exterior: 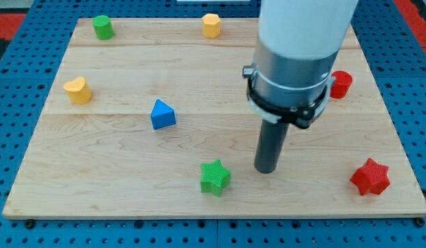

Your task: Move the green star to the bottom left

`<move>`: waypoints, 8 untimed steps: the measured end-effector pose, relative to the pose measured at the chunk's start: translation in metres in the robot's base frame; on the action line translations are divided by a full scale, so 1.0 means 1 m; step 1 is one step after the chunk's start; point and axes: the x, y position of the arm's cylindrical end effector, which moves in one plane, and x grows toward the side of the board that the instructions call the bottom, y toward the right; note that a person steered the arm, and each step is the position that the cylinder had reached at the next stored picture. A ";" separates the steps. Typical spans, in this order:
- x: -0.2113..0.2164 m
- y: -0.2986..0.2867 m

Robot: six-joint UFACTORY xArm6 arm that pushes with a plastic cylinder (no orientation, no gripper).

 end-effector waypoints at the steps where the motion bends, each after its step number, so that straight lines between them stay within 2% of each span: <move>1: 0.004 -0.035; 4: 0.032 -0.057; 8: 0.032 -0.164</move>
